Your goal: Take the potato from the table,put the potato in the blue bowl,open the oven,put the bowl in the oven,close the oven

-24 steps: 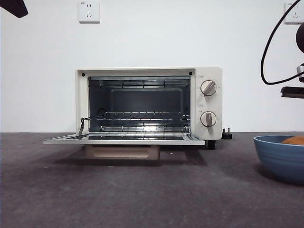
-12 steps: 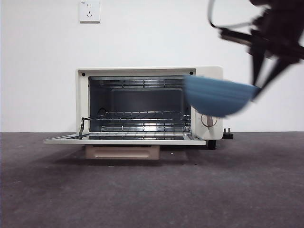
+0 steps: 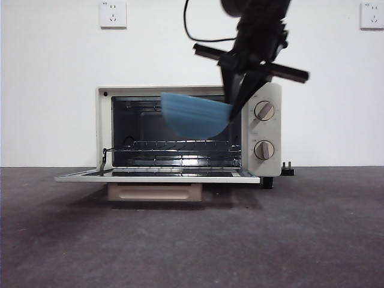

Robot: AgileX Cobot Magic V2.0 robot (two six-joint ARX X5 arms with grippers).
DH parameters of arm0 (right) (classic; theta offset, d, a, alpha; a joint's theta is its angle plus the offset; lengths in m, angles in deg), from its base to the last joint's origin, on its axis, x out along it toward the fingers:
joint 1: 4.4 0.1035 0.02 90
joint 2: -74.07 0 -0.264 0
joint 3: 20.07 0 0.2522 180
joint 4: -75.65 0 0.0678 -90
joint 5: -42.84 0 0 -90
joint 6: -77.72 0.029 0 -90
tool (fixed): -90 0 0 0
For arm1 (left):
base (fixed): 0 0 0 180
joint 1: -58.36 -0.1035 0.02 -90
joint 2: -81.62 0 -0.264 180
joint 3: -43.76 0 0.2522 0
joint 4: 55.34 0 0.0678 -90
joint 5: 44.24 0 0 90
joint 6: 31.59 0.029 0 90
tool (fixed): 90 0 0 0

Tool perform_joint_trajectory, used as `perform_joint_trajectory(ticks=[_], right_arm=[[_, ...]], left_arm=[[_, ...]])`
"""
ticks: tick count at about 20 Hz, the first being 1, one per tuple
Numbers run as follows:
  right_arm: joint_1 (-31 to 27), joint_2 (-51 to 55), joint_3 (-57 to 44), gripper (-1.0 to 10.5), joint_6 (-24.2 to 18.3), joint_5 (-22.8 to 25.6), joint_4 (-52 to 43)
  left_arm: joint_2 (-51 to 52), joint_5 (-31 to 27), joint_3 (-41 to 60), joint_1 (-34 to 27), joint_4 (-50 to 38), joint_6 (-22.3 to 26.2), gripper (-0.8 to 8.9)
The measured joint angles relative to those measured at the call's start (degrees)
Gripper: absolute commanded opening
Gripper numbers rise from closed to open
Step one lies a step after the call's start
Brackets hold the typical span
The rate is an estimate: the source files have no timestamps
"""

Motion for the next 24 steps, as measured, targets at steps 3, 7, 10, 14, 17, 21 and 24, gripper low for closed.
perform_joint_trajectory(ticks=[3,7,10,14,17,21,24], right_arm=[[0.3,-4.2,5.8,-0.2,6.0,0.3,1.6],[0.3,-4.9,8.1,-0.2,14.7,4.1,1.1],[0.3,-4.9,8.1,-0.2,19.0,6.8,1.1],[0.3,-6.9,8.1,-0.2,23.4,5.8,-4.1],[0.3,-9.3,8.1,-0.2,25.7,5.6,-5.2],[0.3,-9.3,8.2,-0.2,26.5,6.4,-5.6],[0.3,-9.3,8.2,-0.1,26.9,6.6,-6.0]], left_arm=[[0.1,0.0,0.0,0.0,0.0,0.0,-0.06],[0.2,0.0,0.0,0.0,0.0,0.0,-0.06],[0.2,0.0,0.0,0.0,0.0,0.0,-0.06],[0.2,0.0,0.0,0.0,0.0,0.0,-0.06],[0.2,0.0,0.0,0.0,0.0,0.0,-0.06],[0.2,0.0,0.0,0.0,0.0,0.0,-0.06],[0.2,0.0,0.0,0.0,-0.1,0.0,-0.06]])
